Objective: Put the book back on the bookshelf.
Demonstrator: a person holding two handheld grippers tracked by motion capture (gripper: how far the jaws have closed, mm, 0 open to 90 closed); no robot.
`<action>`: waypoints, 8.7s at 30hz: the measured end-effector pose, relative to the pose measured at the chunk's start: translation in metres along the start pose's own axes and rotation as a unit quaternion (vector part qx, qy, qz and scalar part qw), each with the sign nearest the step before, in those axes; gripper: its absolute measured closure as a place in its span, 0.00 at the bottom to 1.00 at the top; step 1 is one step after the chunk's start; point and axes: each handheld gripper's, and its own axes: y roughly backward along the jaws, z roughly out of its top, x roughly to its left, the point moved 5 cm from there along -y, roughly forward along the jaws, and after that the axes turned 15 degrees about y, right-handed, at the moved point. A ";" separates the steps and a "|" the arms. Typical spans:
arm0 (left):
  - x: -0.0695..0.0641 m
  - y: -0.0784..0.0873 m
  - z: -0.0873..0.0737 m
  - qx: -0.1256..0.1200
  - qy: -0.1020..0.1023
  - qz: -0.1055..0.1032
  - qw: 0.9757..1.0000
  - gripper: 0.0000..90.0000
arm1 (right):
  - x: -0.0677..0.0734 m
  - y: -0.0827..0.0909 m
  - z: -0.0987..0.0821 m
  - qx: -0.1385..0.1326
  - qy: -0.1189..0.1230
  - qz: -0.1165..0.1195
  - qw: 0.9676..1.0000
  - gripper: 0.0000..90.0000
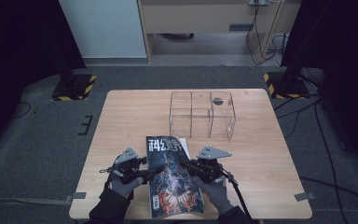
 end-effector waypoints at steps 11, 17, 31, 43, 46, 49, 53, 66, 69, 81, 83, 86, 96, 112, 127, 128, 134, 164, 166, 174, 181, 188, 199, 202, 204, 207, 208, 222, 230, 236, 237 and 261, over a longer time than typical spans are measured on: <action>-0.001 -0.014 0.002 0.013 -0.003 0.002 1.000 0.31 | -0.003 0.002 -0.004 -0.002 0.003 0.004 1.000 0.97; -0.001 -0.016 0.004 0.013 -0.003 -0.001 1.000 0.33 | -0.003 0.002 -0.005 -0.007 0.005 0.008 1.000 0.97; 0.002 -0.026 0.000 0.048 -0.011 0.022 0.999 0.39 | -0.002 0.000 -0.005 -0.008 0.002 0.017 1.000 0.97; 0.001 -0.022 0.003 0.043 -0.010 0.029 0.999 0.55 | -0.002 0.000 -0.004 -0.011 0.001 0.019 1.000 0.97; 0.000 -0.020 0.004 0.041 -0.014 0.037 0.998 0.58 | -0.002 0.000 -0.004 -0.010 -0.001 0.015 1.000 0.97; -0.002 -0.018 0.005 0.038 -0.009 0.040 0.998 0.62 | -0.003 -0.001 -0.005 -0.008 -0.004 0.013 1.000 0.97; -0.004 -0.014 0.008 0.031 -0.001 0.043 0.999 0.69 | -0.005 -0.001 -0.004 -0.007 -0.007 0.008 1.000 0.96; -0.033 -0.001 0.020 -0.008 -0.056 0.070 0.996 0.80 | -0.015 0.005 0.000 -0.003 -0.014 -0.013 1.000 0.92; -0.041 0.004 0.026 -0.020 -0.068 0.067 0.995 0.82 | -0.019 0.008 0.004 0.001 -0.006 -0.023 1.000 0.93; -0.081 0.031 0.056 -0.106 -0.142 0.049 0.983 0.87 | -0.029 0.026 0.046 -0.044 0.021 -0.040 0.998 0.94; -0.084 0.034 0.057 -0.115 -0.144 0.049 0.982 0.89 | -0.029 0.027 0.052 -0.049 0.030 -0.043 0.997 0.94; -0.082 0.034 0.053 -0.115 -0.146 0.057 0.981 0.90 | -0.029 0.023 0.054 -0.042 0.038 -0.047 0.997 0.94; -0.075 0.036 0.040 -0.107 -0.146 0.045 0.983 0.90 | -0.025 0.018 0.045 -0.034 0.043 -0.037 0.998 0.93; -0.067 0.025 0.038 -0.092 -0.138 0.054 0.985 0.87 | -0.014 0.020 0.047 -0.047 0.065 -0.005 0.997 0.95; -0.091 0.027 0.040 -0.088 -0.139 0.025 0.986 0.91 | -0.041 0.034 0.041 -0.061 0.022 -0.063 0.996 0.49; -0.092 0.027 0.041 -0.088 -0.137 0.023 0.986 0.91 | -0.044 0.036 0.039 -0.062 0.018 -0.066 0.996 0.47; -0.098 0.034 0.044 -0.094 -0.133 0.017 0.986 0.91 | -0.067 0.057 0.027 -0.049 0.012 -0.103 0.993 0.30; -0.100 0.073 0.082 -0.161 -0.091 0.034 0.982 0.91 | -0.147 0.123 -0.089 0.118 -0.036 -0.243 0.962 0.16; -0.101 0.074 0.086 -0.165 -0.092 0.036 0.981 0.91 | -0.149 0.123 -0.091 0.120 -0.034 -0.245 0.961 0.16; -0.101 0.073 0.100 -0.180 -0.085 0.037 0.979 0.91 | -0.149 0.122 -0.093 0.129 -0.028 -0.245 0.961 0.16; -0.099 0.067 0.107 -0.178 -0.082 0.045 0.980 0.91 | -0.151 0.123 -0.092 0.127 -0.028 -0.250 0.960 0.16; -0.098 0.057 0.113 -0.176 -0.080 0.048 0.980 0.91 | -0.151 0.123 -0.092 0.128 -0.029 -0.250 0.959 0.16; -0.104 0.042 0.128 -0.195 -0.081 0.052 0.976 0.91 | -0.152 0.124 -0.092 0.128 -0.027 -0.251 0.959 0.16; -0.104 0.039 0.135 -0.205 -0.080 0.055 0.974 0.91 | -0.153 0.124 -0.092 0.128 -0.027 -0.253 0.959 0.16; -0.105 0.036 0.139 -0.209 -0.083 0.061 0.972 0.91 | -0.153 0.125 -0.093 0.129 -0.027 -0.254 0.958 0.16; -0.106 0.031 0.145 -0.218 -0.083 0.068 0.970 0.91 | -0.154 0.125 -0.093 0.130 -0.025 -0.254 0.958 0.16; -0.106 0.029 0.147 -0.221 -0.082 0.070 0.969 0.91 | -0.154 0.125 -0.093 0.130 -0.024 -0.255 0.958 0.16; -0.105 0.006 0.169 -0.245 -0.082 0.094 0.961 0.91 | -0.154 0.125 -0.095 0.131 -0.027 -0.253 0.958 0.16; -0.100 0.001 0.180 -0.260 -0.068 0.091 0.959 0.91 | -0.155 0.125 -0.096 0.133 -0.027 -0.255 0.957 0.16; -0.096 -0.006 0.186 -0.270 -0.060 0.090 0.957 0.91 | -0.155 0.124 -0.098 0.136 -0.023 -0.254 0.957 0.16; -0.096 -0.007 0.186 -0.271 -0.060 0.091 0.957 0.91 | -0.155 0.124 -0.098 0.135 -0.022 -0.254 0.957 0.16; -0.086 -0.039 0.201 -0.283 -0.043 0.100 0.953 0.91 | -0.156 0.125 -0.098 0.133 -0.027 -0.253 0.958 0.16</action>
